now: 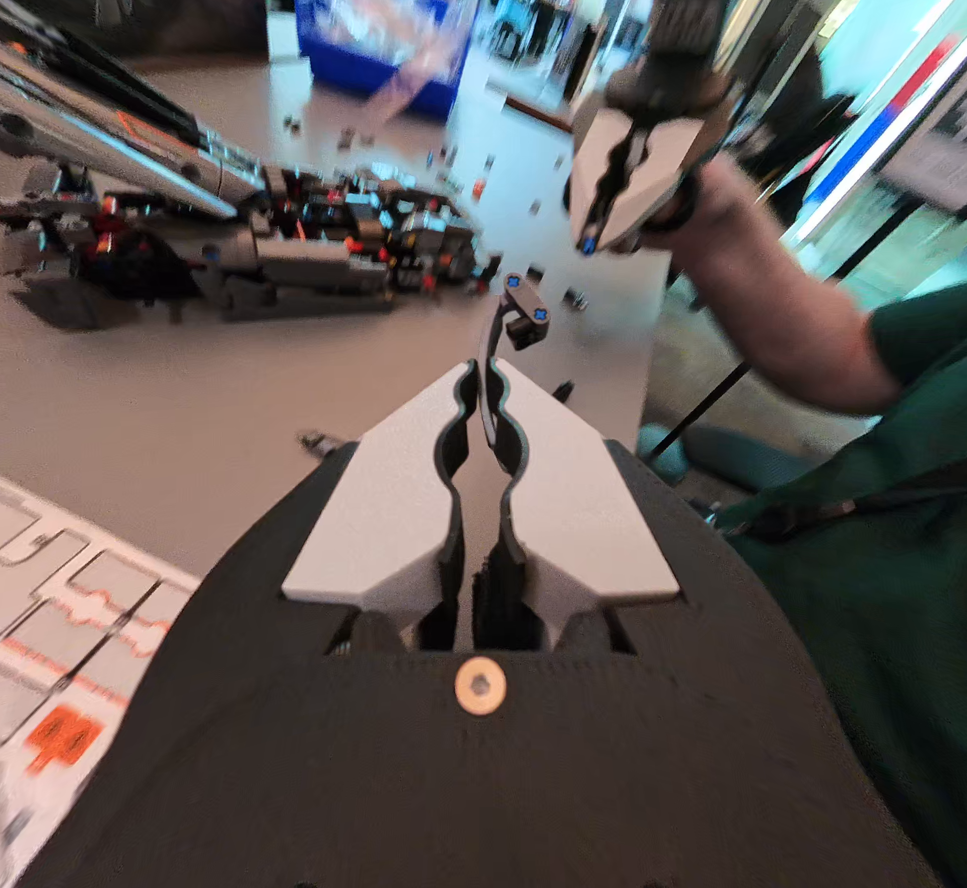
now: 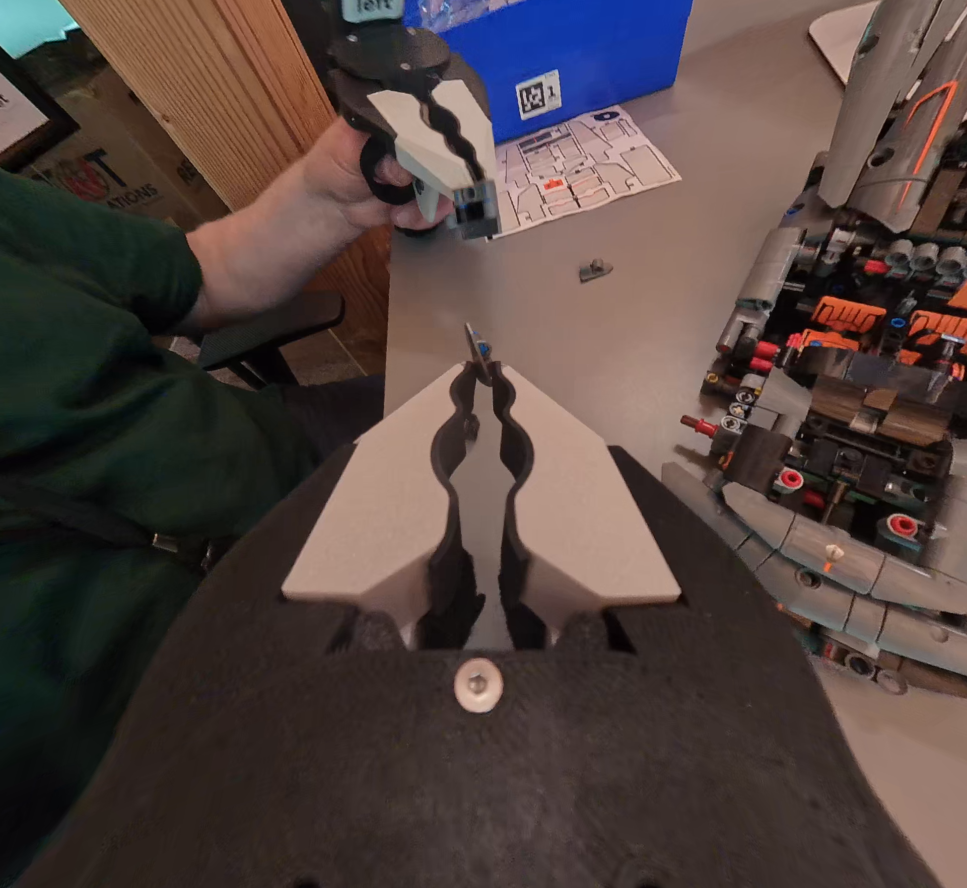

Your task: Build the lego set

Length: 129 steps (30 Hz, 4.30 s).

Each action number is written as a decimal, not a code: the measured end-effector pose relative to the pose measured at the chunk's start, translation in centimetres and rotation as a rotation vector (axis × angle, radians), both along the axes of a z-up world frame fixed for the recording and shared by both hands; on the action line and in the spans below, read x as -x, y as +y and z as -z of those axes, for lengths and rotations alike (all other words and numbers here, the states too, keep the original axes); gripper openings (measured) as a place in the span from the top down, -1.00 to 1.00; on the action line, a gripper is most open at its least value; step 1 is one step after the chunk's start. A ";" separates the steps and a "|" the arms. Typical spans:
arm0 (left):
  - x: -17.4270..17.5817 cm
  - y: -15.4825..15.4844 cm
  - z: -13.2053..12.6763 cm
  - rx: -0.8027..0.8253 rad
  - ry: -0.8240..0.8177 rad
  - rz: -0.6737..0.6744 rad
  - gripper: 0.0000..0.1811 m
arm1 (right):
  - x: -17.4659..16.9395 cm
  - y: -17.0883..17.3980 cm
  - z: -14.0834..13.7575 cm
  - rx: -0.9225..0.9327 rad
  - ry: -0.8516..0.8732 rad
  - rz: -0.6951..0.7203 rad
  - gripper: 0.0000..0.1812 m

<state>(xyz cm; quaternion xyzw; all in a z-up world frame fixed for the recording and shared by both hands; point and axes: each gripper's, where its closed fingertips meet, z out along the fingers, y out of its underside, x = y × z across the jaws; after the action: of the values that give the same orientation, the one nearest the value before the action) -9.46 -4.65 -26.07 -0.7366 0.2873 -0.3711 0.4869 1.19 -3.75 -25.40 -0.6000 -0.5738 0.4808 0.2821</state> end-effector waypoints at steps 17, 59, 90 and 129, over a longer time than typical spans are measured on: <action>0.3 1.4 -3.0 0.022 -0.300 0.038 1.00 | -1.6 0.9 5.5 -0.241 -0.421 -0.048 0.94; -5.5 2.4 -3.0 0.044 -0.301 0.073 1.00 | 5.7 1.8 -4.1 -0.714 0.080 0.189 0.73; 0.3 3.1 -7.5 -0.049 -0.471 0.062 1.00 | 10.9 2.7 -8.4 -1.020 0.108 0.202 0.81; 2.1 3.7 -9.6 -0.652 0.344 -0.361 1.00 | 9.8 2.1 -10.3 -0.558 0.427 0.135 0.63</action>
<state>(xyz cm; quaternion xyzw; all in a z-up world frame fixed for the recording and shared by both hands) -11.56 -0.98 -16.51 -0.6336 0.3333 -0.0405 0.6970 -8.57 -1.65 -15.09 -0.4225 -0.5701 0.4004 0.5798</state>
